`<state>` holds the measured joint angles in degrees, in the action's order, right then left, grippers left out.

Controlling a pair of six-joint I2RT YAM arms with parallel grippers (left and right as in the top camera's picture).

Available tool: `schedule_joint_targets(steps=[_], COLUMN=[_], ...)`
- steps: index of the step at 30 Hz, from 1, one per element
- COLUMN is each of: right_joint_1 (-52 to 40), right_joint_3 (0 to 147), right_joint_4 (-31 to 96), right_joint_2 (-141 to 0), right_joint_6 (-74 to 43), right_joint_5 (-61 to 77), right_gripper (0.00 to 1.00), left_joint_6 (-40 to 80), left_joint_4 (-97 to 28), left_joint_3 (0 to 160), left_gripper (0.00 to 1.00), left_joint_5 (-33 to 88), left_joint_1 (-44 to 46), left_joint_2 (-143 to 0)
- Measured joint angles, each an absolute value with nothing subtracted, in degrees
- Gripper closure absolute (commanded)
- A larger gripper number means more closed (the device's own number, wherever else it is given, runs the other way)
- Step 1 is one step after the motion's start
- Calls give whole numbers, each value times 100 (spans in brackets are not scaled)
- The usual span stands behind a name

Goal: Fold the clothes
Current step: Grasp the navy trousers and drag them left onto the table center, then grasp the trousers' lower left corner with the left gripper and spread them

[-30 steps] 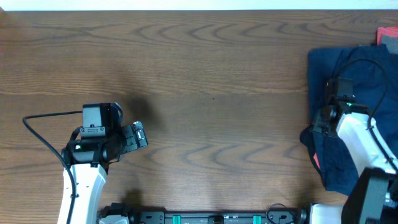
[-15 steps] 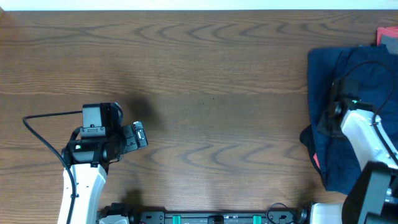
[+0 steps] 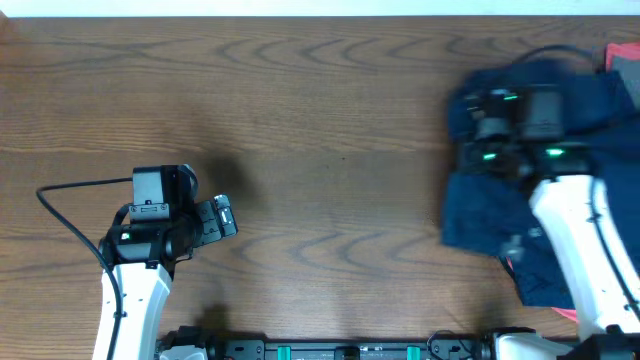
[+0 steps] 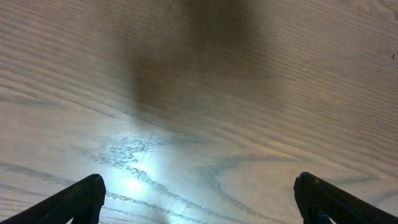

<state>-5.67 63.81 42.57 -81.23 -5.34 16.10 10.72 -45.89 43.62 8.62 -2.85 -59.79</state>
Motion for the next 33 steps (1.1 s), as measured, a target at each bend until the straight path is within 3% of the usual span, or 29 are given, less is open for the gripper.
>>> schedule_joint_targets(steps=[6,12,13,15,19,25,33], right_joint_1=[-1942,-2908,-3026,-3227,-3540,-3245,-1599], right_joint_3=[6226,6187,6182,6178,6178,6171,6178], right_joint_4=[3699,1994,1664,1103,733,2016,4198], right_joint_2=[-8715,-9542,-9651,-9819,-9885,-9553,-8267], right_joint_6=[-687,-1184,-1310,-1514,-1577,-1614,-1629], right_joint_5=[1575,1555,1568,1594,1605,954,128], right_gripper=[96,98,91,55,1,1,1], left_joint_6=[1072,1072,1072,1072,1079,1162,1789], left_joint_4=[-4587,-4582,-4584,-4584,-4584,-4582,-4254], left_joint_3=[4362,4364,4364,4366,4366,4366,4338], left_gripper=[2,2,2,2,2,2,2], left_joint_5=[862,864,862,862,991,1669,2506], left_joint_1=[-285,-285,-285,-285,-285,-285,-75], left_joint_2=[-5979,-5979,-5981,-5979,-5979,-5981,-6080])
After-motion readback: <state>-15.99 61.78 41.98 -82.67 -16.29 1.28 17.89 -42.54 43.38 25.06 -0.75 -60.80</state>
